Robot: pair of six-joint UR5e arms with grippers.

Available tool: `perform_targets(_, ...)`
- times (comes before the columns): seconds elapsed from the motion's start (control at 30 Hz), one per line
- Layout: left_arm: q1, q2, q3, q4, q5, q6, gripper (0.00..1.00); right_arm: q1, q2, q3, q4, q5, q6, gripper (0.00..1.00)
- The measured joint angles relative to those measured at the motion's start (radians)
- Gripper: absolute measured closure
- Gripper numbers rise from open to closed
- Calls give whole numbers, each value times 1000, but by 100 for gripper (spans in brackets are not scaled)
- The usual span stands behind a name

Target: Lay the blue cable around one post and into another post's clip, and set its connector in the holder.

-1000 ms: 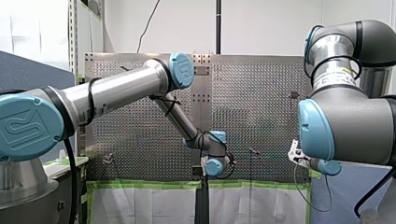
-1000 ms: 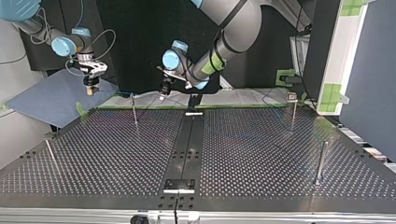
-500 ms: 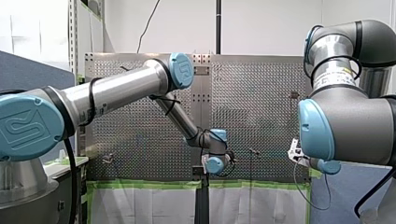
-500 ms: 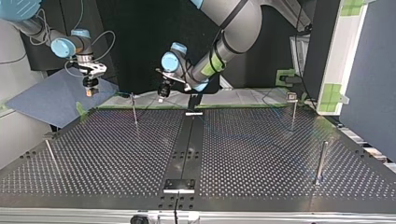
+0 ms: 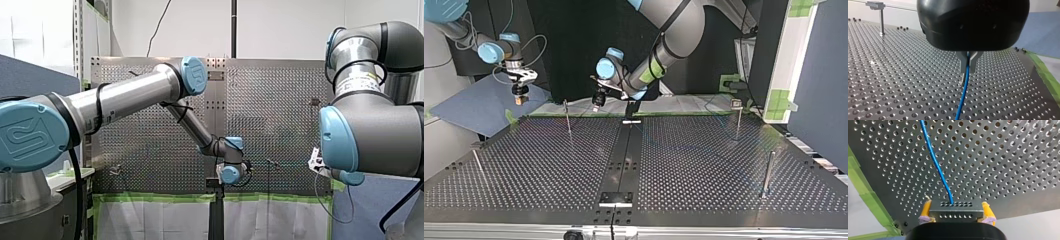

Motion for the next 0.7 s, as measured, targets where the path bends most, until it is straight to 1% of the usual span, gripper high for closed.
perform_targets(0.17, 1, -7, 11, -6, 7, 0, 100, 1, 0, -5, 4, 0, 1, 100)
perform_targets(0.33, 0, -30, 38, -34, 9, 1, 100, 2, 0, -6, 4, -1, 1, 100)
perform_targets(0.53, -1, -34, 46, -45, 9, 3, 100, 2, 0, -6, 4, -1, -1, 100)
perform_targets(0.6, -1, -34, 46, -47, 9, 3, 77, 3, 0, -6, 5, -1, -2, 100)
perform_targets(0.63, -1, -34, 47, -50, 8, 4, 77, 4, 0, -6, 5, -1, -3, 100)
perform_targets(0.67, -1, -34, 46, -52, 6, 5, 60, 4, 0, -6, 5, -1, -3, 100)
perform_targets(0.7, -2, -34, 47, -55, 4, 7, 47, 4, 0, -6, 5, -1, -3, 100)
